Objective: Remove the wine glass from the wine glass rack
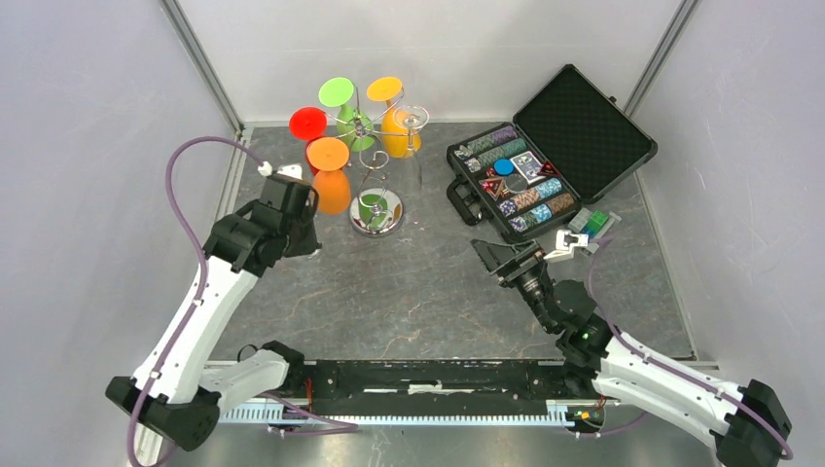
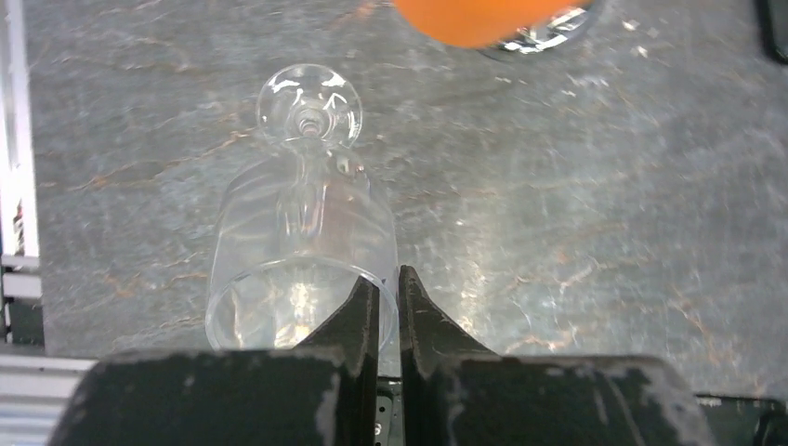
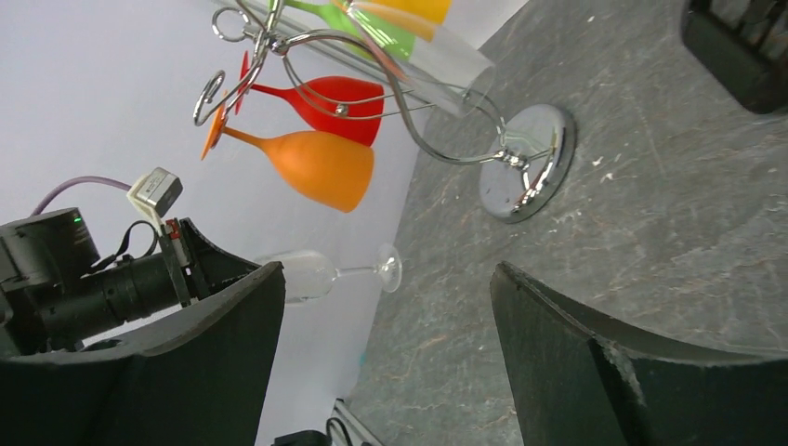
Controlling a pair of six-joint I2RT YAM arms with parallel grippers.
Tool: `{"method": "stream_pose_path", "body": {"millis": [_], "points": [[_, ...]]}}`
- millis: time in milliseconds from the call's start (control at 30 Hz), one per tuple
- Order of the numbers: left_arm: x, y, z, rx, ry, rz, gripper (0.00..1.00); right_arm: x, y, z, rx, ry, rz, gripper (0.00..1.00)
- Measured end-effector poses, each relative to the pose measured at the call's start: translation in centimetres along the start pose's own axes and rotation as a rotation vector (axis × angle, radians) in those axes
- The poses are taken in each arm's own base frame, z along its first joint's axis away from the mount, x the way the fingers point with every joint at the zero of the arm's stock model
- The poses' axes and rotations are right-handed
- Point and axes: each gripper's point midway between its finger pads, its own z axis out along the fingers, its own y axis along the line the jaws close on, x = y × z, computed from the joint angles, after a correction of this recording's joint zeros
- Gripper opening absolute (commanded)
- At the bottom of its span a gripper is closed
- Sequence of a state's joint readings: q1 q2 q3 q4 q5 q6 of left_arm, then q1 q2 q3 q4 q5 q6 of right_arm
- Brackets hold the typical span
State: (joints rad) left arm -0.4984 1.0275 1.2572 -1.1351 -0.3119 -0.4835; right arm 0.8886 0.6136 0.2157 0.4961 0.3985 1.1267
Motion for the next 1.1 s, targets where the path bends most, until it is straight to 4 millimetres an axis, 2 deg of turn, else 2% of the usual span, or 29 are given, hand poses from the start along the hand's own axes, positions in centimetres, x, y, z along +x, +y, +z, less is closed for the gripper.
{"method": "stream_pose_path", "body": {"millis": [133, 300, 533, 733, 800, 967, 1100], "points": [[-0.5, 2.8, 1.8, -0.085, 0.049, -0.070, 0.02, -0.5, -0.8, -0.6, 0.027, -0.021, -0.017, 0.85], [-1.3, 3.9, 5.2, -0.111, 0.159, -0.130, 0.02, -0.9, -1.7, -1.0, 0.060, -0.034, -0.052, 0.85], [-5.3, 6.0, 10.1, -0.121, 0.209, -0.227, 0.02, -0.6, -3.1, -1.1, 0.113, -0.019, -0.110, 0.86], [-9.0, 8.6, 13.9, -0.143, 0.228, -0.283, 0.02, -0.8, -3.4, -1.0, 0.134, -0.024, -0.145, 0.85], [-9.9, 9.3, 14.8, -0.152, 0.227, -0.289, 0.02, -1.1, -3.2, -0.9, 0.139, -0.034, -0.157, 0.85], [-10.3, 10.6, 16.3, -0.173, 0.247, -0.297, 0.03, -1.5, -3.2, -0.7, 0.152, -0.051, -0.173, 0.85], [-10.9, 11.4, 17.0, -0.173, 0.243, -0.314, 0.08, -1.3, -3.6, -0.5, 0.176, -0.041, -0.192, 0.86]]}}
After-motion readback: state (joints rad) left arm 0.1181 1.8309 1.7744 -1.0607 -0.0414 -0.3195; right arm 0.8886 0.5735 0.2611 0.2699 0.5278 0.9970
